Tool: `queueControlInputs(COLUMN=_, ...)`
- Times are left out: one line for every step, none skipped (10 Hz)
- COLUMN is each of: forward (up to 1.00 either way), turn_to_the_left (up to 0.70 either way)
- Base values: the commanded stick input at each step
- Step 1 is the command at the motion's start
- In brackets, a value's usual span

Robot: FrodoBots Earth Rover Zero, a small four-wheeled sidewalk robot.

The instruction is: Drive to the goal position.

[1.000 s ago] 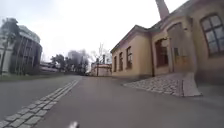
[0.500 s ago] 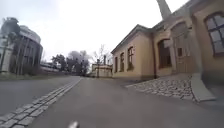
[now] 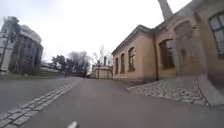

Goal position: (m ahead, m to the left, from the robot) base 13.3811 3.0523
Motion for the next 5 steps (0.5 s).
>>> queueControlInputs(forward=0.70, turn_to_the_left=0.00)
queueControlInputs(forward=0.70, turn_to_the_left=0.00)
queueControlInputs(forward=0.70, turn_to_the_left=0.00)
queueControlInputs(forward=0.70, turn_to_the_left=0.00)
queueControlInputs(forward=0.70, turn_to_the_left=0.00)
